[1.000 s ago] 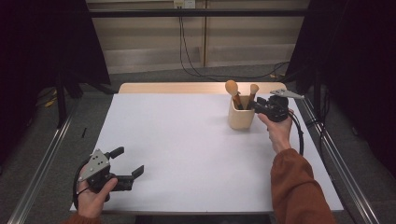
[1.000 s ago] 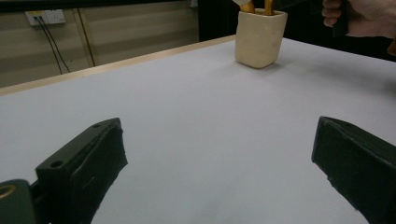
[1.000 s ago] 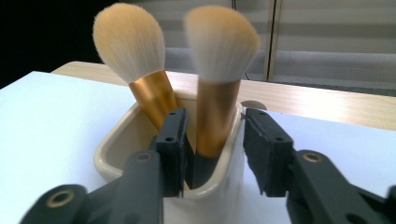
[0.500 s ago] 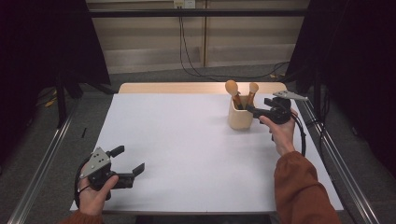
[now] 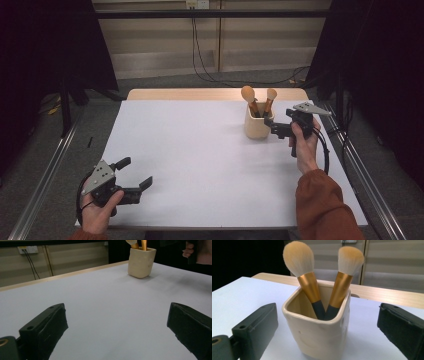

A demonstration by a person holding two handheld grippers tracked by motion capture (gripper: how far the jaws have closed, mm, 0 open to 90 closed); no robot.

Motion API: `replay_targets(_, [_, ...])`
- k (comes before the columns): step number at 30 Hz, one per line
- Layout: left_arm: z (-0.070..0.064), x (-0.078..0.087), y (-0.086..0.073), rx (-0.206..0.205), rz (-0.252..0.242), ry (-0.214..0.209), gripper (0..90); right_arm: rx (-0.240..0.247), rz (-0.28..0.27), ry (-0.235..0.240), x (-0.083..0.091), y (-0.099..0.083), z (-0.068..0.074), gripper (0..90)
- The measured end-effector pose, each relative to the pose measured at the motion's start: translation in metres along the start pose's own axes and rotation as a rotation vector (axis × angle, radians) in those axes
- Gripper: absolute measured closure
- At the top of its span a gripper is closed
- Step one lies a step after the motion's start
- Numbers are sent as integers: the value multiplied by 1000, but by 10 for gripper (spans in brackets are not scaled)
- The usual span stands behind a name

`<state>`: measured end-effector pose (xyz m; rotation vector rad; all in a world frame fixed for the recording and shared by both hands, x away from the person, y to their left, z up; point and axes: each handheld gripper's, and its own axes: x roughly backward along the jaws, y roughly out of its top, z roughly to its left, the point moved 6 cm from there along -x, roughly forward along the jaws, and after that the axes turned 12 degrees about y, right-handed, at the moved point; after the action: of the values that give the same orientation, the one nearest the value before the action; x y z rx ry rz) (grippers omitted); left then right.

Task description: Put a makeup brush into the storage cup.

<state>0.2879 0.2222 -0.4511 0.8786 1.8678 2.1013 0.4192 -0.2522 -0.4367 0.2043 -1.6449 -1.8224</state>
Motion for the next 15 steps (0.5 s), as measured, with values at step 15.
replay_targets(15, [-1, -3, 1, 12, 2, 1, 26, -11, -27, -23, 18, -15, 8, 13])
